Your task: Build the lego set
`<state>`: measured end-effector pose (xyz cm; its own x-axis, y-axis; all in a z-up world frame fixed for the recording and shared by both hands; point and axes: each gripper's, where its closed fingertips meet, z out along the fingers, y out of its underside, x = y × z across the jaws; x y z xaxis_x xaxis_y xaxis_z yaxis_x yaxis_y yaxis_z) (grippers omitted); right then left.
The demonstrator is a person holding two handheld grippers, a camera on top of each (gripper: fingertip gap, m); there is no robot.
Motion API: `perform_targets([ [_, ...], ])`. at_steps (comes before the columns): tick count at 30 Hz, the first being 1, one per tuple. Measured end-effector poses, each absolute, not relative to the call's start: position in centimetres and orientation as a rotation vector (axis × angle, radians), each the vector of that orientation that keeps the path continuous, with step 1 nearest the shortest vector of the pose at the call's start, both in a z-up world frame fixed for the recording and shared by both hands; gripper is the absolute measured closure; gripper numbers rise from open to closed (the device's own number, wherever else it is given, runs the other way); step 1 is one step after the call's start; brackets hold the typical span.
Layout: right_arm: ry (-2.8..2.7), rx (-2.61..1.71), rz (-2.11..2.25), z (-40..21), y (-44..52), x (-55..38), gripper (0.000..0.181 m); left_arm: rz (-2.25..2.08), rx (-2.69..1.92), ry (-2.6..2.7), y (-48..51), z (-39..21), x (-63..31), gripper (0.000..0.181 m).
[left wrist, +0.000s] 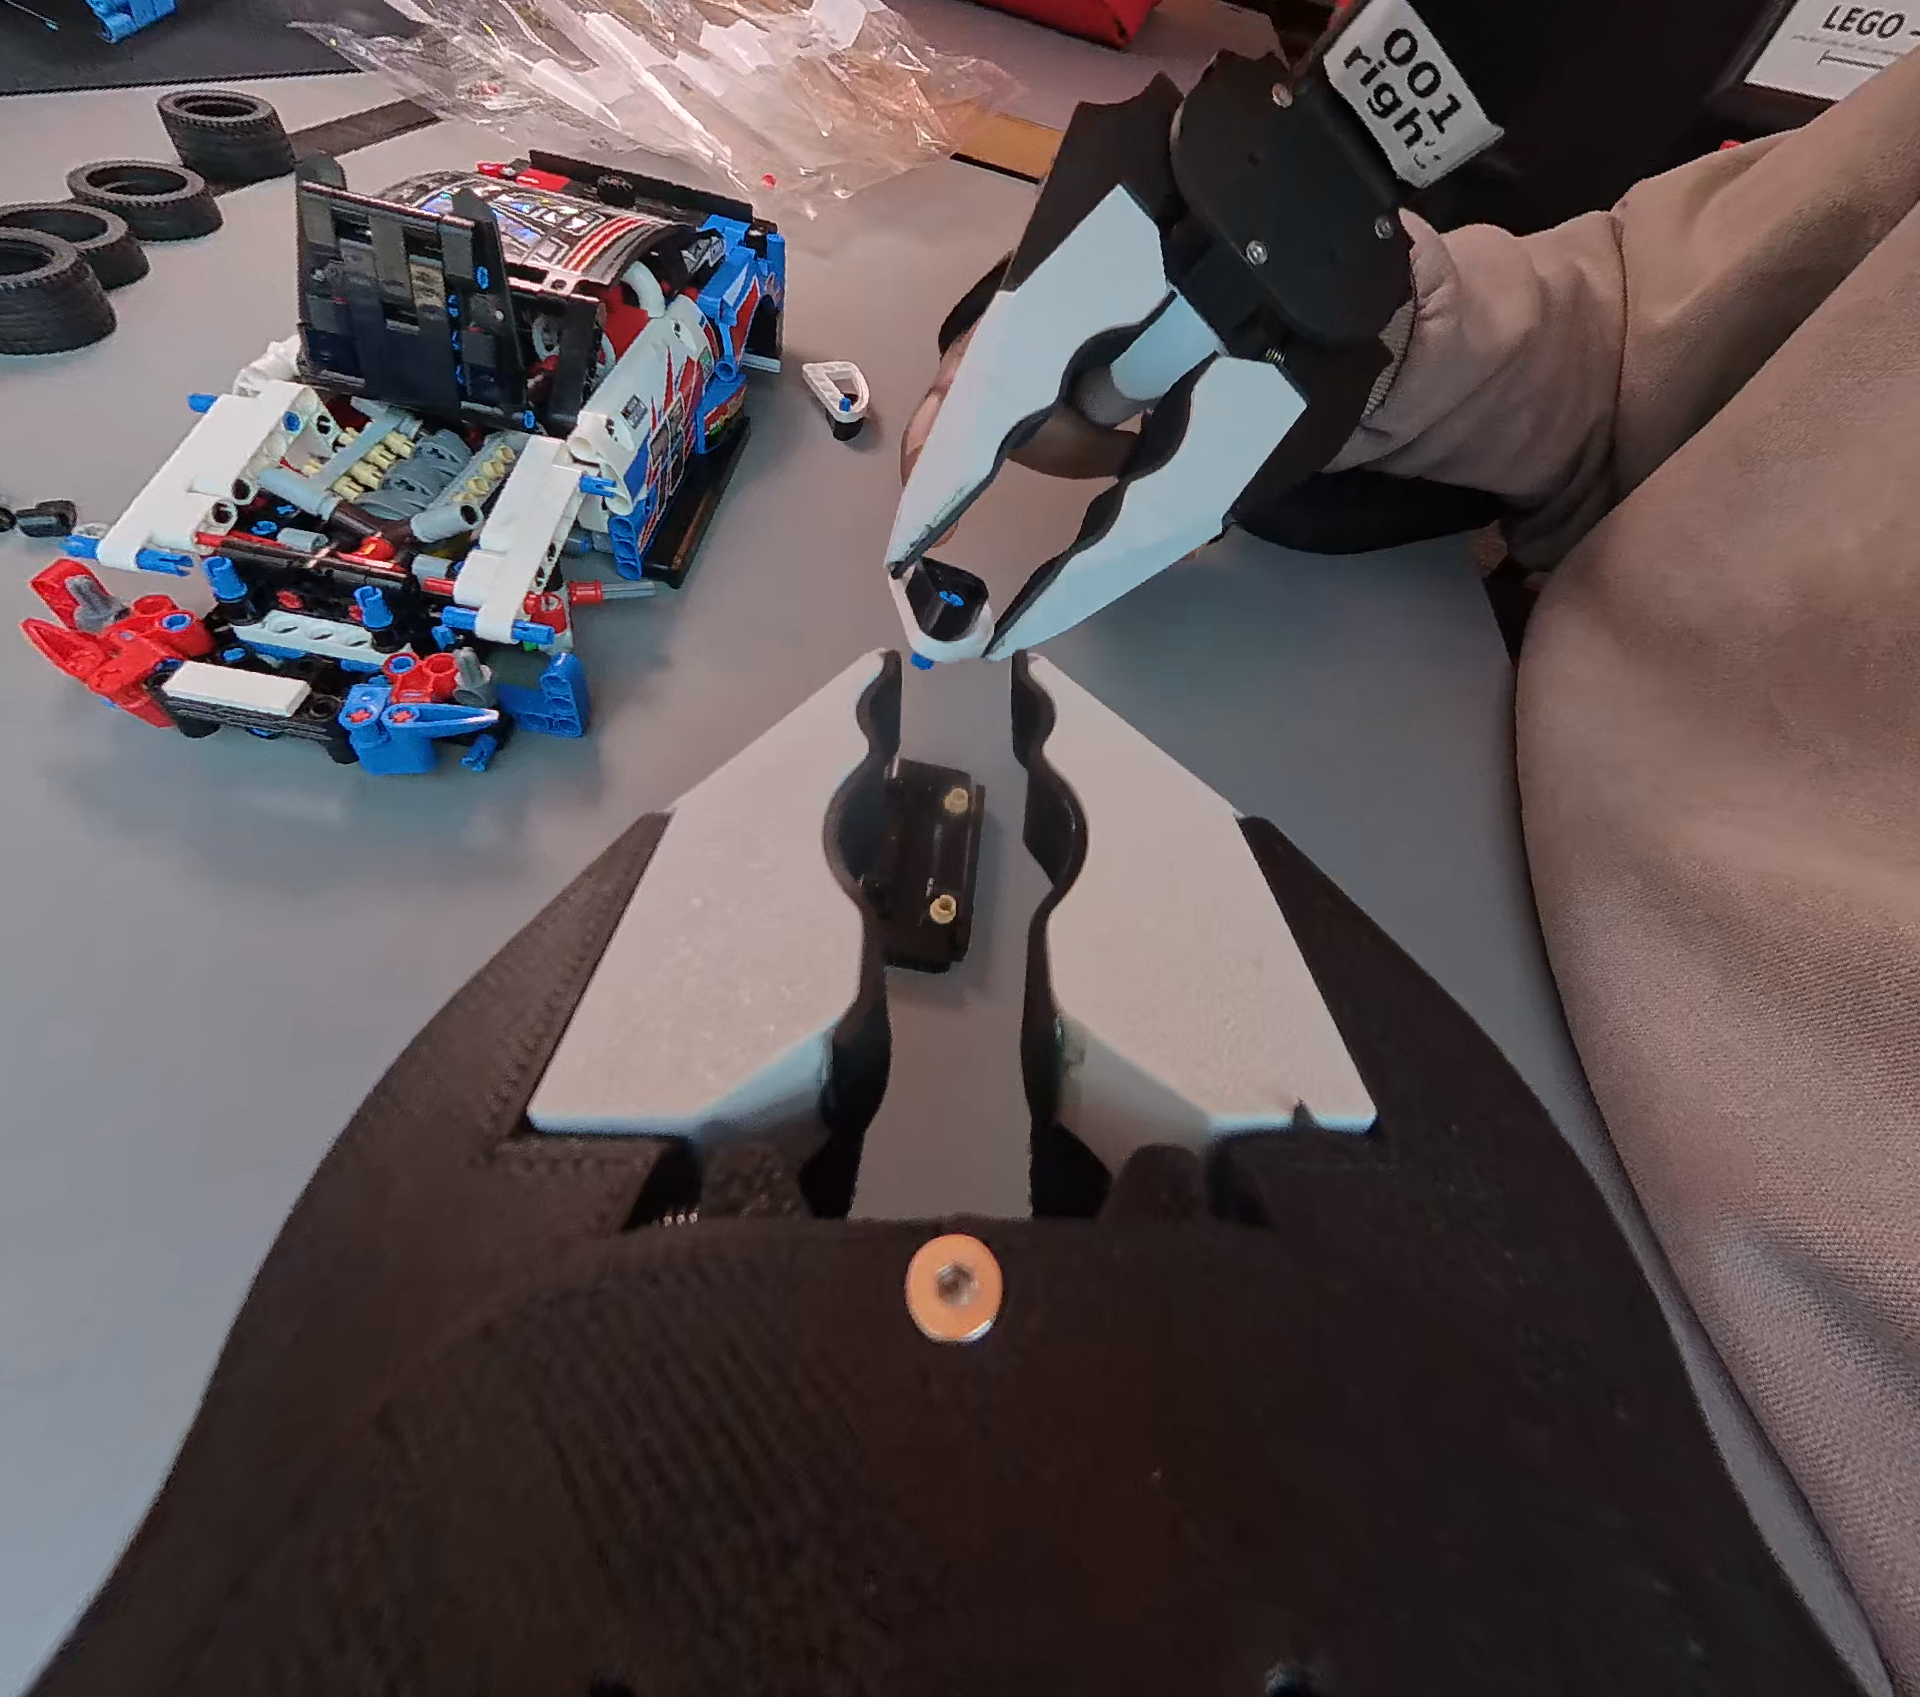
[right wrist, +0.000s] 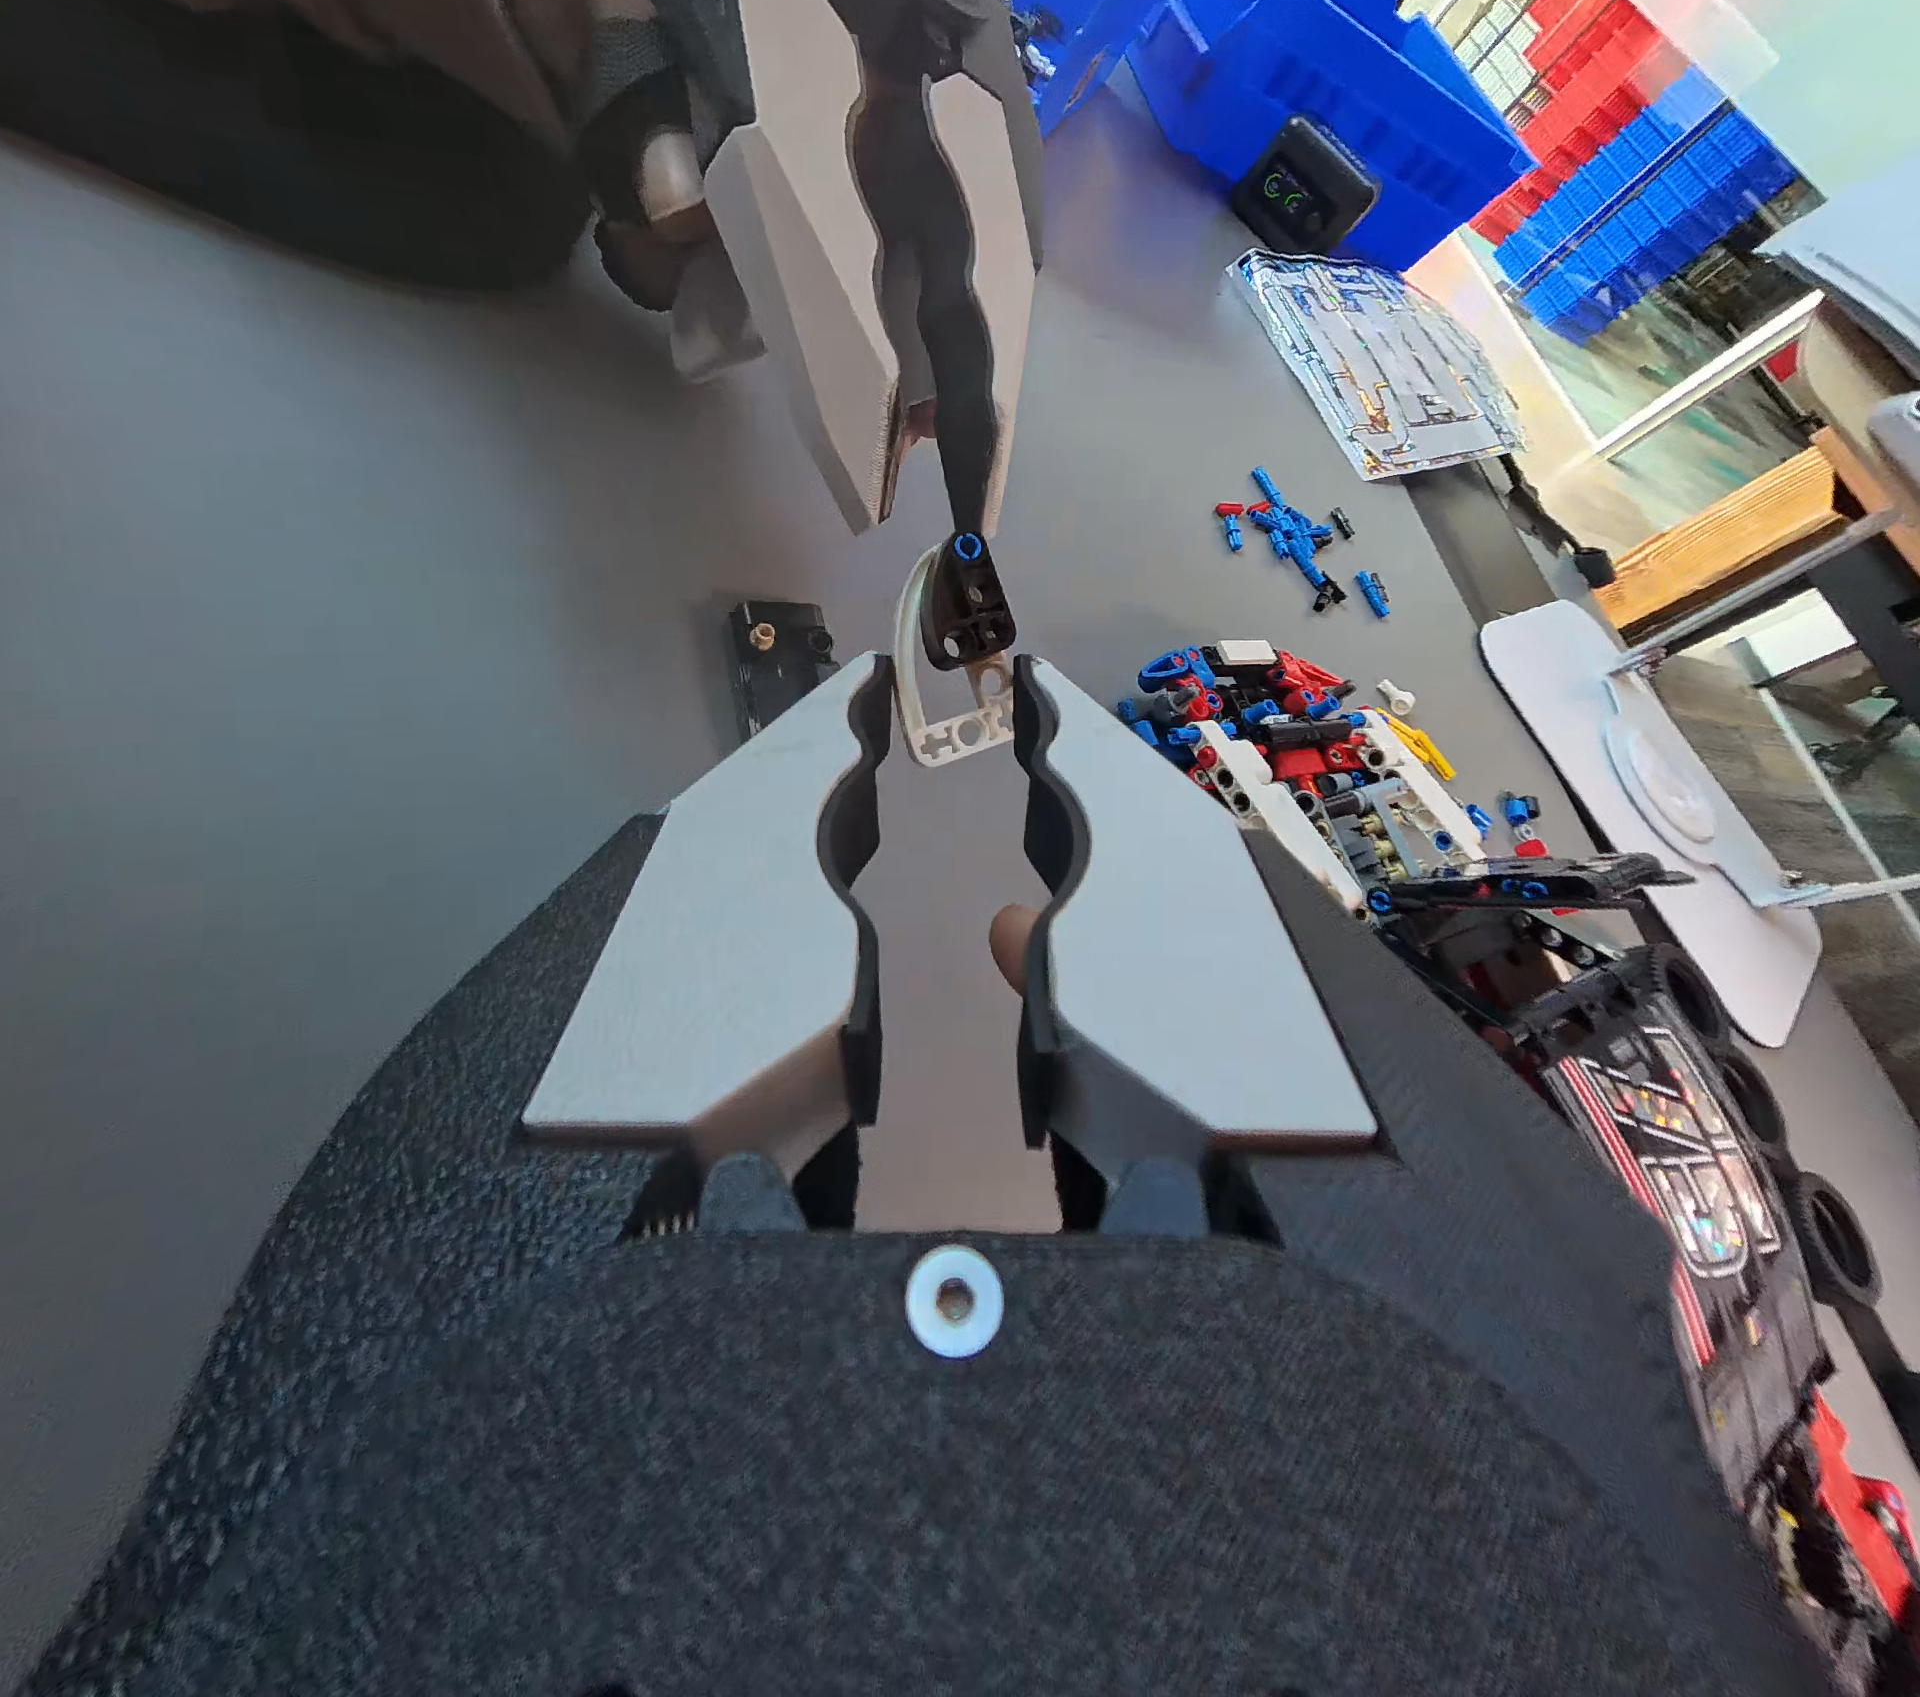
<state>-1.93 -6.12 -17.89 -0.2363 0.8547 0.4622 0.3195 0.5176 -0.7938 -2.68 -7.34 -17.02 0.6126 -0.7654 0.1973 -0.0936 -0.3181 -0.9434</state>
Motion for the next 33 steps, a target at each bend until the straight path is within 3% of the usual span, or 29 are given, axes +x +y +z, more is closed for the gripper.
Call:
perform_targets([
  [5,-1.790,-0.920,0.629,-17.6,-6.4,-2.3,0.161,-0.891,-1.781,0.652,-7.4,-16.7,-2.1,0.157],
  [17,-1.731,-0.660,0.317,-16.4,-6.5,-2.9,0.167,-1.187,-1.804,0.368,-6.7,-15.9,-2.3,0.167],
  [23,-1.647,-0.921,0.804,-14.9,-7.3,-2.7,0.141,-1.043,-1.726,0.471,-6.9,-14.7,-2.5,0.167],
  [28,-1.534,-1.135,1.241,-13.4,-7.3,-2.1,0.144,-0.811,-1.631,0.649,-7.5,-13.9,-2.0,0.167],
  [33,-1.470,-1.187,1.286,-12.5,-5.8,-1.5,0.137,-0.792,-1.572,0.682,-8.0,-13.0,-1.8,0.167],
])
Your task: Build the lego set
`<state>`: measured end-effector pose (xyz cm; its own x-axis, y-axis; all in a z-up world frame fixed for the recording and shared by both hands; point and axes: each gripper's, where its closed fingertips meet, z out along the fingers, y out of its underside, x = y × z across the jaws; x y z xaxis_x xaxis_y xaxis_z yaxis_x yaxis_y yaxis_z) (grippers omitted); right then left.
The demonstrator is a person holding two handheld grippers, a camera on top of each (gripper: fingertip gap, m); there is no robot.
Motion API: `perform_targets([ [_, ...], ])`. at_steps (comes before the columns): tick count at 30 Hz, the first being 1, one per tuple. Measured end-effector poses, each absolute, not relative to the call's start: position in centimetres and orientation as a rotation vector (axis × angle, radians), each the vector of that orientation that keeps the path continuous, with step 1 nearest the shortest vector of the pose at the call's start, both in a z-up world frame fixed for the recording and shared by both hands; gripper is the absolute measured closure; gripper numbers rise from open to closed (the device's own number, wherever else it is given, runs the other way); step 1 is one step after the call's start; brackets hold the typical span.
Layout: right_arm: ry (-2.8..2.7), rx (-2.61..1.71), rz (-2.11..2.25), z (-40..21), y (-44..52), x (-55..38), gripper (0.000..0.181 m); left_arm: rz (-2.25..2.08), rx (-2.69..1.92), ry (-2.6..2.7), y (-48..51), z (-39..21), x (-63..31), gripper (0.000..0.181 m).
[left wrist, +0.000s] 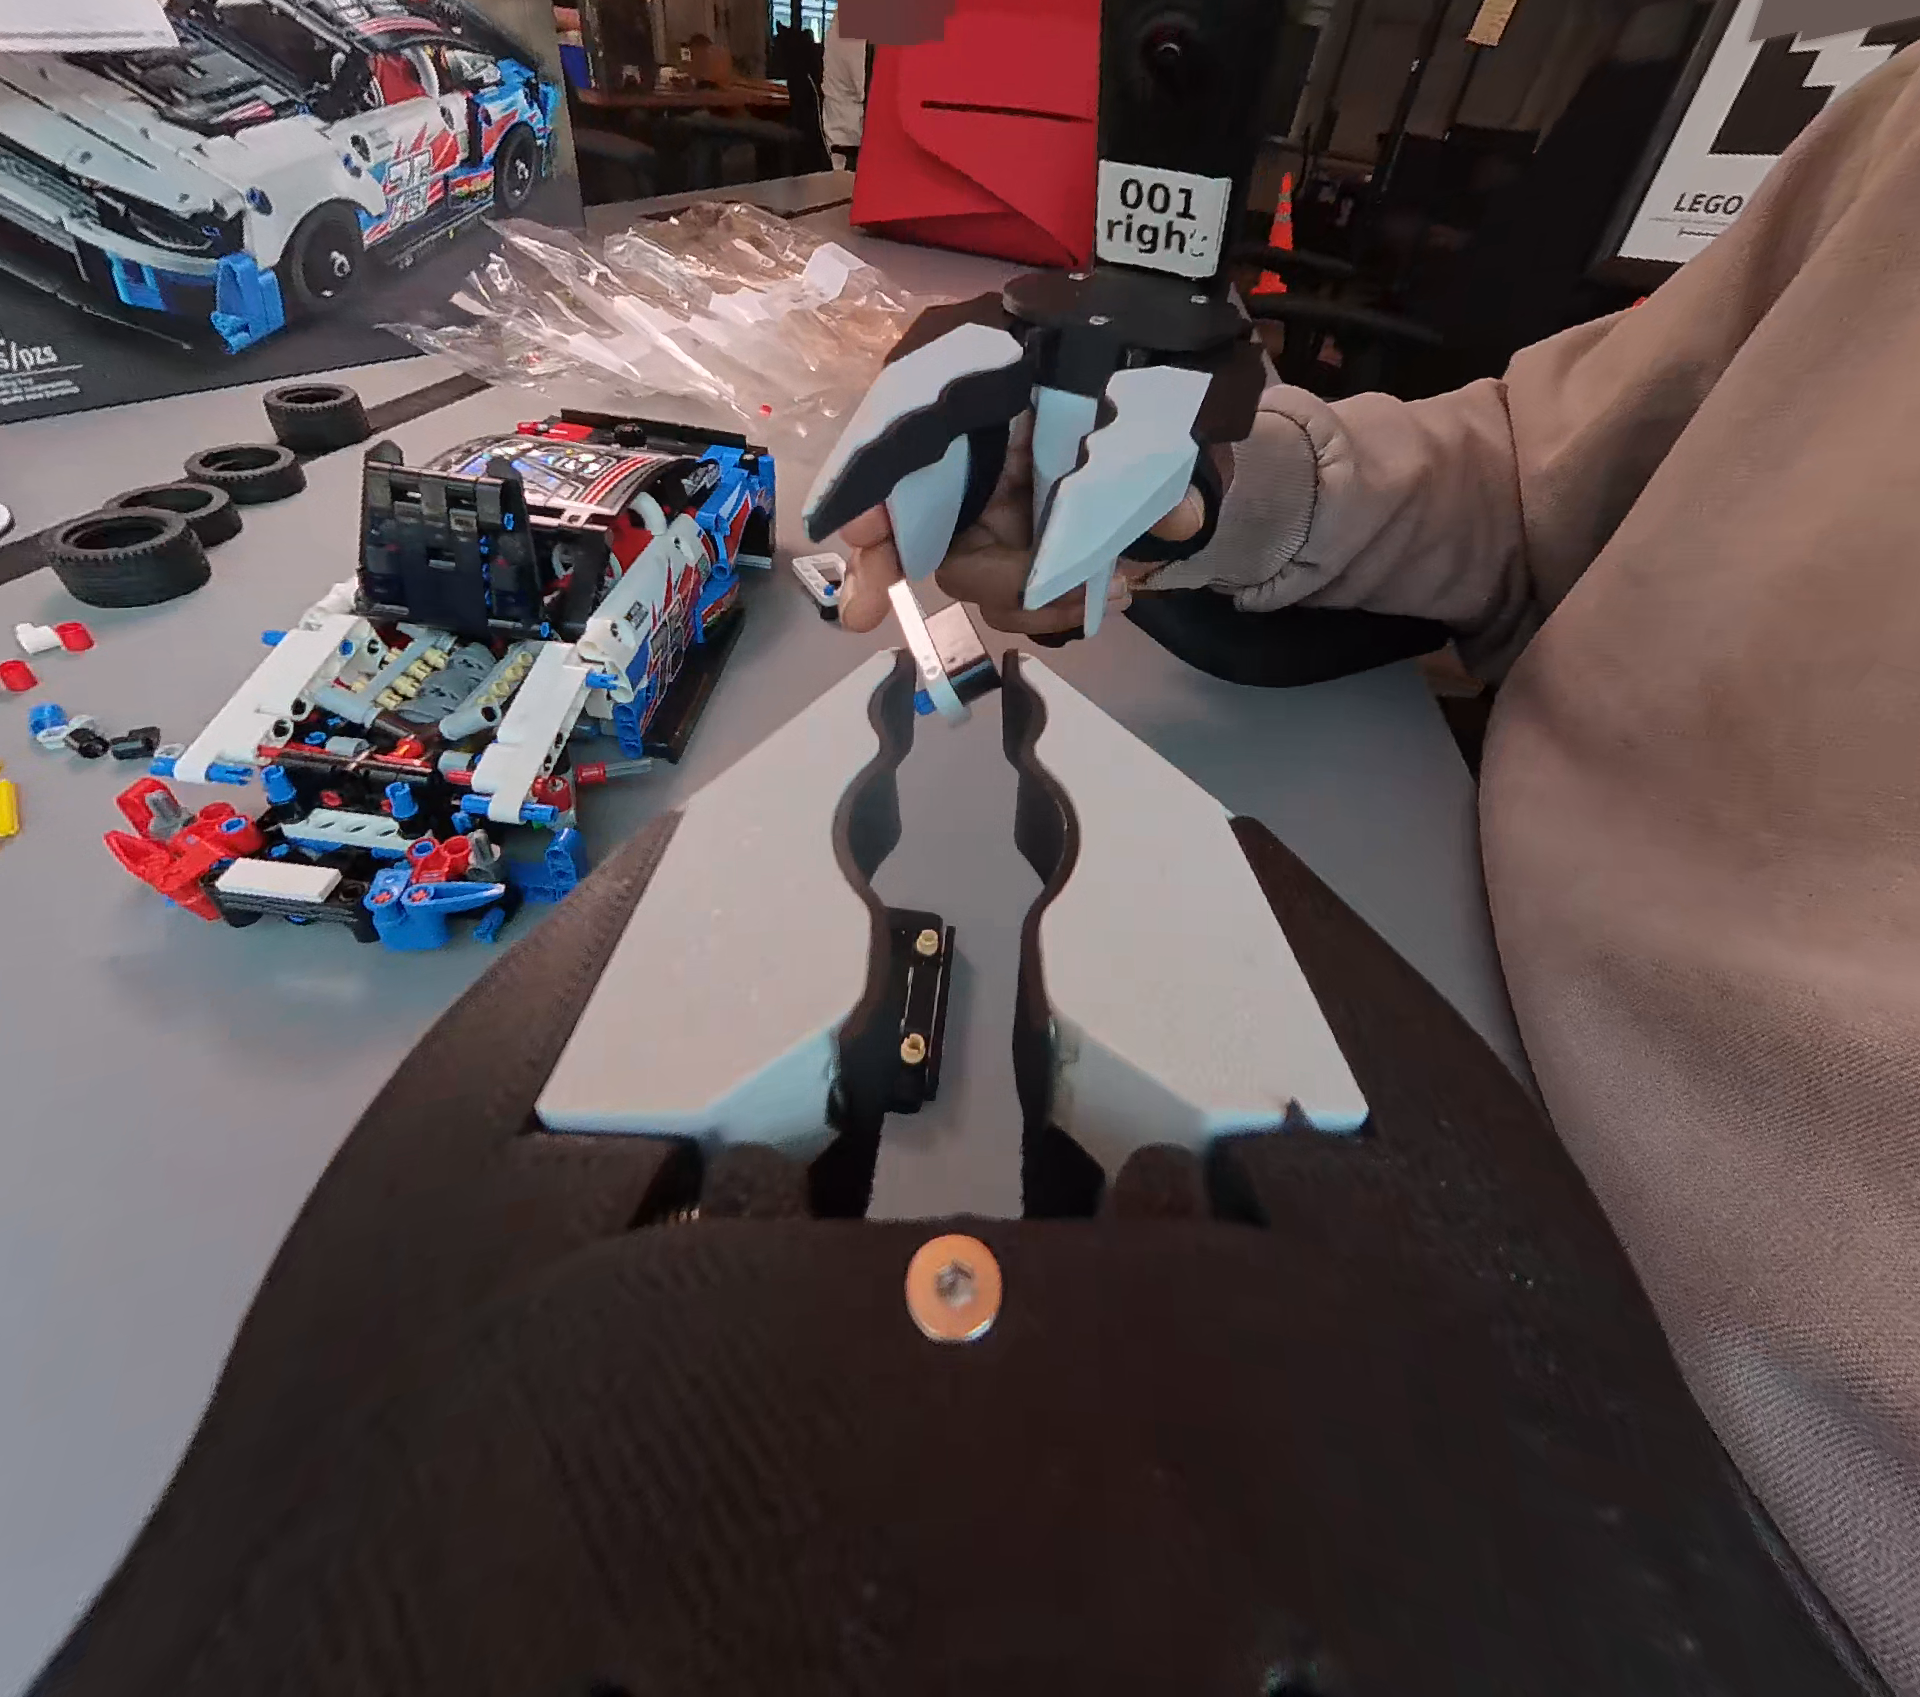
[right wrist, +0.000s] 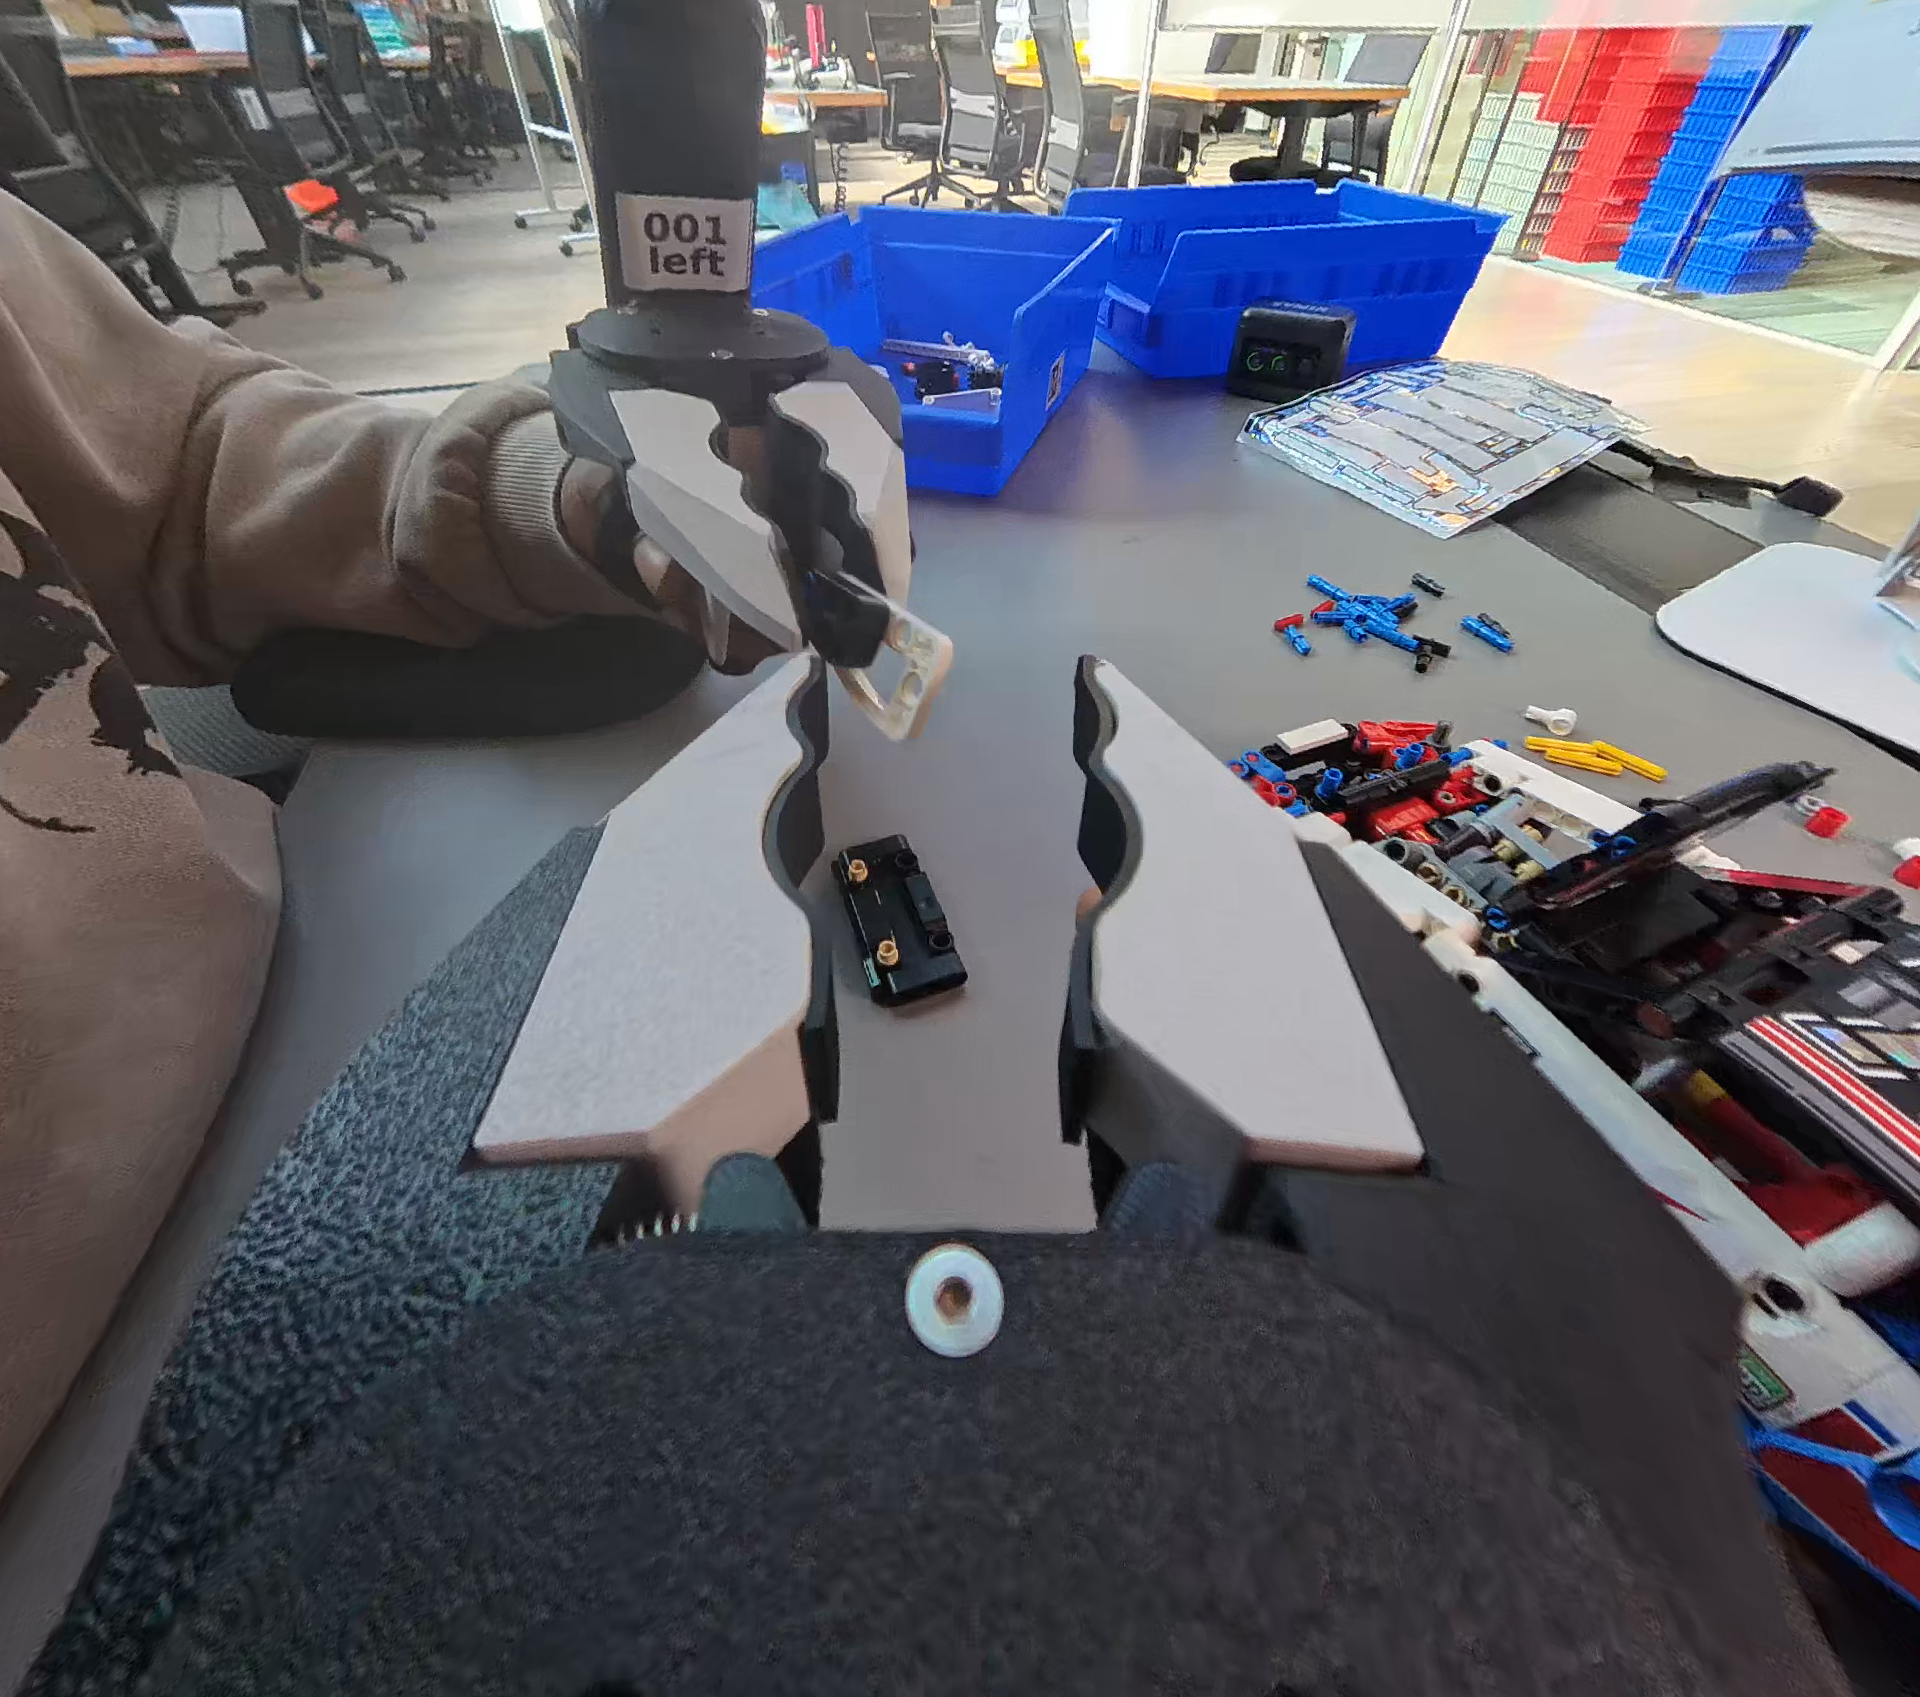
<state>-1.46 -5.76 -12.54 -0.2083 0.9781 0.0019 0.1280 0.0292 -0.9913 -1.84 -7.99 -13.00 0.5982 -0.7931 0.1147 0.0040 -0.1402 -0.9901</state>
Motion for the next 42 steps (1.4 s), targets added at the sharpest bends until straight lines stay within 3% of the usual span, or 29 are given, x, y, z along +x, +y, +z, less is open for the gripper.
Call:
perform_targets([
  [9,-1.585,-1.184,1.456,-13.2,-8.6,-1.2,0.166,-0.842,-1.521,0.739,-9.0,-12.5,-0.6,0.167],
  [10,-1.571,-1.188,1.464,-13.1,-8.5,-1.2,0.177,-0.849,-1.517,0.741,-9.1,-12.5,-0.6,0.167],
  [15,-1.566,-1.171,1.545,-12.7,-9.0,-0.9,0.181,-0.872,-1.523,0.741,-9.2,-12.7,-0.5,0.166],
  [31,-1.558,-1.160,1.542,-12.7,-9.0,-1.0,0.181,-1.040,-1.596,0.678,-9.3,-12.9,-0.7,0.168],
  [42,-1.475,-1.248,1.325,-14.0,-5.3,-1.5,0.158,-1.297,-1.711,0.225,-6.4,-13.6,-5.5,0.168],
])
